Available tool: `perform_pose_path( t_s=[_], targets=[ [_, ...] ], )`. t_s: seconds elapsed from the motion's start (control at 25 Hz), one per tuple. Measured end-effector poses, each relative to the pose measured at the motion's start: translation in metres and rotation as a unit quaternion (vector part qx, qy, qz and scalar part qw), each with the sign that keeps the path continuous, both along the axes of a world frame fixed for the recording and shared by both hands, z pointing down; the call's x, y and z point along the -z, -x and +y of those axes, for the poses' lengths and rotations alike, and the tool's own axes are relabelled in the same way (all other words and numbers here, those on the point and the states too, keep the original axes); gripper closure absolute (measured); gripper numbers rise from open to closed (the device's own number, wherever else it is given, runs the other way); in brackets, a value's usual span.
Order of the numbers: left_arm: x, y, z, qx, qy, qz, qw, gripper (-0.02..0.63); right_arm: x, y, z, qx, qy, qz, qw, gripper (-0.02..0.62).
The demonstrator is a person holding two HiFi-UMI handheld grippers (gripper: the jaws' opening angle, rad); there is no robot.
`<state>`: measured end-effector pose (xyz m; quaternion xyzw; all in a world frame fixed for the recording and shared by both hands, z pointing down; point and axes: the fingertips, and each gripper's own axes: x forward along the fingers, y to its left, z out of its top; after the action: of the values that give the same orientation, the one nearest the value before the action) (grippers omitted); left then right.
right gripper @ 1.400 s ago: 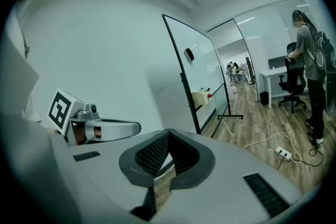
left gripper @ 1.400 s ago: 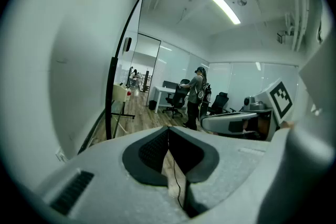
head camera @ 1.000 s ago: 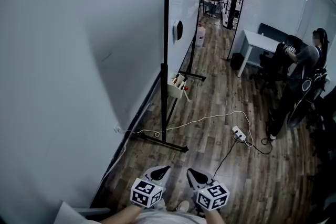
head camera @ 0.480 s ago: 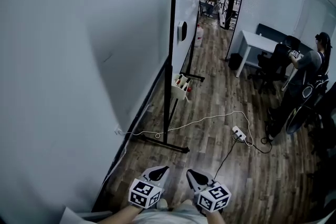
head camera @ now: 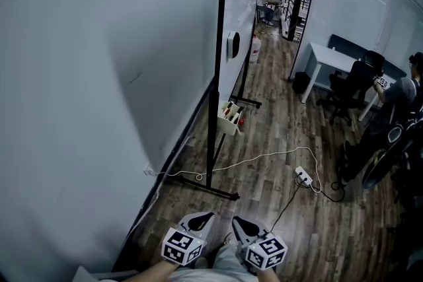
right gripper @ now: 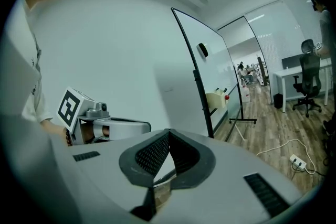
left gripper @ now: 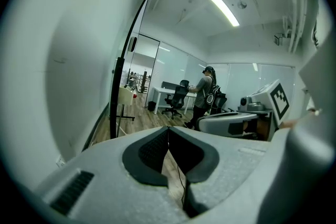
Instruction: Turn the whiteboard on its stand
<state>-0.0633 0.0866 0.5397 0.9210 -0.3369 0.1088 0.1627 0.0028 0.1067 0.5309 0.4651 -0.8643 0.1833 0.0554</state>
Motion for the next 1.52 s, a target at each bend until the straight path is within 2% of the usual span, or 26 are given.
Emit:
perform_pose_path(
  t_s=[0.2, 0.48, 0.8, 0.96, 1.2, 1.52],
  targets=[
    [0.002, -0.018, -0.042, 0.016, -0.002, 0.0, 0.9999, 0.595, 0.003, -0.025, -0.045, 0.006, -0.005, 0.001, 1.0, 0.6],
    [0.011, -0.051, -0.108, 0.038, -0.017, 0.004, 0.9991, 0.595, 0.011, -0.053, -0.11, 0.026, -0.034, 0.039, 0.998, 0.6],
    [0.015, -0.086, -0.164, 0.059, -0.025, 0.011, 0.9979, 0.595, 0.007, -0.085, -0.163, 0.053, -0.027, 0.04, 0.997, 0.6],
    [0.015, -0.091, -0.171, 0.079, -0.024, 0.012, 0.9965, 0.595, 0.008, -0.097, -0.17, 0.058, -0.021, 0.033, 0.997, 0.6],
    [0.011, -0.098, -0.179, 0.084, -0.022, 0.002, 0.9963, 0.595, 0.01, -0.106, -0.183, 0.055, -0.021, 0.026, 0.998, 0.6],
    [0.02, -0.079, -0.194, 0.087, -0.023, -0.006, 0.996, 0.595, 0.019, -0.095, -0.198, 0.036, -0.022, 0.016, 0.999, 0.6]
  ],
)
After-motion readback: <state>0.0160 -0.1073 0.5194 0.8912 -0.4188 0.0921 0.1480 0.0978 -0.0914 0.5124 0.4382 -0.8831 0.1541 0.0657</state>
